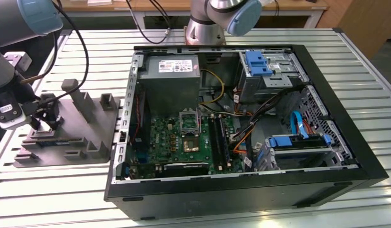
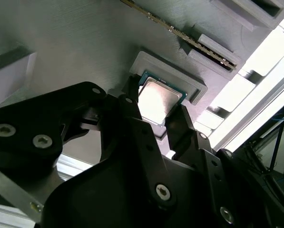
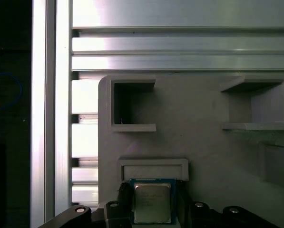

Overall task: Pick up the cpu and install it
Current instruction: 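Pick up the cpu and move it towards the insertion slot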

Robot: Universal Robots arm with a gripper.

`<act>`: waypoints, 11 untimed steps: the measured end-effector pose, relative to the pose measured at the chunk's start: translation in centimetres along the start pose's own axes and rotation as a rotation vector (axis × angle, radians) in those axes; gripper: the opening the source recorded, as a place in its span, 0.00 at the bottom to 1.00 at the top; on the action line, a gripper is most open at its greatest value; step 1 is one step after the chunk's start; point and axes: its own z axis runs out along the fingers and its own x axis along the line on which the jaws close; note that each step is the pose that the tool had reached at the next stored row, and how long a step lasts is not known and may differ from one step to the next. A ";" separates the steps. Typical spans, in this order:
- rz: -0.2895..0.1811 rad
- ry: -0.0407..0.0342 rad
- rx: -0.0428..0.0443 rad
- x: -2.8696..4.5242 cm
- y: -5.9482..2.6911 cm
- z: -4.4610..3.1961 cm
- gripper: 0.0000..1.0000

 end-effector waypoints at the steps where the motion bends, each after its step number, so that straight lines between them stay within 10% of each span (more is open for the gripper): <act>1: 0.000 -0.0001 -0.0001 0.00 0.00 0.00 0.47; 11: 0.000 -0.0001 -0.0001 0.00 0.01 -0.24 0.54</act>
